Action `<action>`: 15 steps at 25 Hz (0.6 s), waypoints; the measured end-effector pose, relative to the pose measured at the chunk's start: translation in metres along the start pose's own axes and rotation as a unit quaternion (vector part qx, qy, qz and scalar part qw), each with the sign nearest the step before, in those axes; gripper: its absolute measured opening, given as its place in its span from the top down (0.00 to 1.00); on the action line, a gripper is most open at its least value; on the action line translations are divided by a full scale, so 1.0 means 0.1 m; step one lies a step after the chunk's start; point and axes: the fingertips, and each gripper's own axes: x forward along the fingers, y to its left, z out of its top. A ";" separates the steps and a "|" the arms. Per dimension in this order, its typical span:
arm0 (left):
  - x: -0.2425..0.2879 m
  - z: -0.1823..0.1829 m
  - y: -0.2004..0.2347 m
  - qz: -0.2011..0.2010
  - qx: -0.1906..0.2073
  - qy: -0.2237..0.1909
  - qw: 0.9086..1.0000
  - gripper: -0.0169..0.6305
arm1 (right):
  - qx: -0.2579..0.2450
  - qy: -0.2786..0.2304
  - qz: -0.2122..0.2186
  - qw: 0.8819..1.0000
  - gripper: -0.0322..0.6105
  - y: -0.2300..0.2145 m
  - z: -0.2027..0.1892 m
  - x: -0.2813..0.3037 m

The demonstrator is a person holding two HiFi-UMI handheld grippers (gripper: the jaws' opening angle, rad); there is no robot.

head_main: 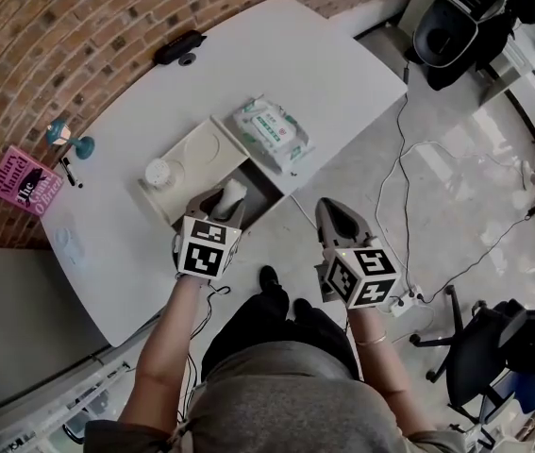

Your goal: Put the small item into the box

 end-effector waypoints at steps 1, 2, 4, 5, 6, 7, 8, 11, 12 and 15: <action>0.03 -0.01 -0.01 -0.002 0.006 0.007 1.000 0.70 | 0.002 0.000 -0.002 1.000 0.94 -0.02 0.00 -0.01; 0.05 -0.02 -0.03 -0.005 0.013 0.014 1.000 0.70 | 0.004 0.000 -0.004 1.000 0.94 -0.04 0.00 -0.01; 0.10 -0.04 -0.05 -0.010 0.025 0.027 0.999 0.70 | 0.009 -0.001 -0.008 1.000 0.94 -0.07 -0.01 -0.03; 0.13 -0.06 -0.06 -0.012 0.031 0.035 0.999 0.70 | 0.012 -0.001 -0.010 1.000 0.94 -0.09 -0.01 -0.04; 0.16 -0.08 -0.06 -0.013 0.036 0.042 0.998 0.70 | 0.014 -0.001 -0.012 1.000 0.94 -0.10 -0.02 -0.04; 0.19 -0.10 -0.07 -0.014 0.041 0.048 0.998 0.70 | 0.015 0.000 -0.015 1.000 0.94 -0.12 -0.03 -0.05; 0.22 -0.11 -0.08 -0.015 0.045 0.052 0.998 0.70 | 0.016 0.001 -0.017 1.000 0.94 -0.14 -0.04 -0.06; 0.29 -0.12 -0.10 -0.018 0.064 0.061 0.996 0.70 | 0.019 0.002 -0.022 1.000 0.94 -0.19 -0.05 -0.07; 0.31 -0.12 -0.10 -0.018 0.069 0.063 0.995 0.70 | 0.020 0.002 -0.024 0.999 0.94 -0.20 -0.06 -0.08; 0.37 -0.17 -0.14 -0.026 0.075 0.078 0.994 0.70 | 0.024 0.003 -0.028 0.999 0.94 -0.22 -0.07 -0.09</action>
